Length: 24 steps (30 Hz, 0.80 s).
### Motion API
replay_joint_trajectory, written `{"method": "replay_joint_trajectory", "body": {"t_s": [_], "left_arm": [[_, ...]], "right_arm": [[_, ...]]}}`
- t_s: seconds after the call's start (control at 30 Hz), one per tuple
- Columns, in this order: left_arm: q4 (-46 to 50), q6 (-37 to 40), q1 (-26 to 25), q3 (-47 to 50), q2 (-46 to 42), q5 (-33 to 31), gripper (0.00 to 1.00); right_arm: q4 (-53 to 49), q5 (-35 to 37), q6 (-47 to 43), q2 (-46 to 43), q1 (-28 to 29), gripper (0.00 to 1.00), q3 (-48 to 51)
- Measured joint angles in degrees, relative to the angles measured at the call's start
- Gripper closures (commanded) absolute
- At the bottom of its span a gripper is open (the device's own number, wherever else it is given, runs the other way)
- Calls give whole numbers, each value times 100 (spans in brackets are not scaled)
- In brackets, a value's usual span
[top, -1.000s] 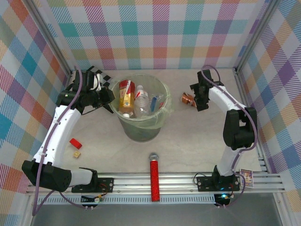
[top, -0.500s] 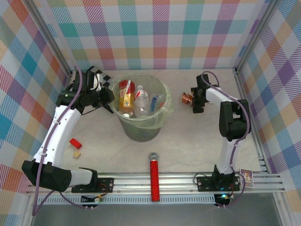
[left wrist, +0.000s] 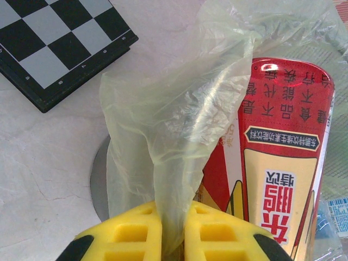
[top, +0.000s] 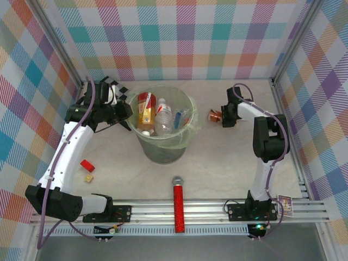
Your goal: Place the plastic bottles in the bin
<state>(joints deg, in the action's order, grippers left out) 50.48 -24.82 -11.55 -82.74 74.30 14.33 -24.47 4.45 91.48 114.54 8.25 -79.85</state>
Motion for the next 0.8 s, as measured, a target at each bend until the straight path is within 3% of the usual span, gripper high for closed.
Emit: {"method": "replay_joint_trajectory", "body": {"t_s": [0.23, 0.57, 0.8], "left_arm": [[0, -2, 0, 0, 0, 2, 88], [-85, -31, 0, 0, 50, 96, 88], [-247, -92, -4, 0, 125, 179, 88]], "right_arm": [[-24, 116, -590, -522, 0, 56, 116], [-133, 63, -2232, -2057, 37, 65, 120], [-275, -269, -3694, -3202, 667, 71, -308]]}}
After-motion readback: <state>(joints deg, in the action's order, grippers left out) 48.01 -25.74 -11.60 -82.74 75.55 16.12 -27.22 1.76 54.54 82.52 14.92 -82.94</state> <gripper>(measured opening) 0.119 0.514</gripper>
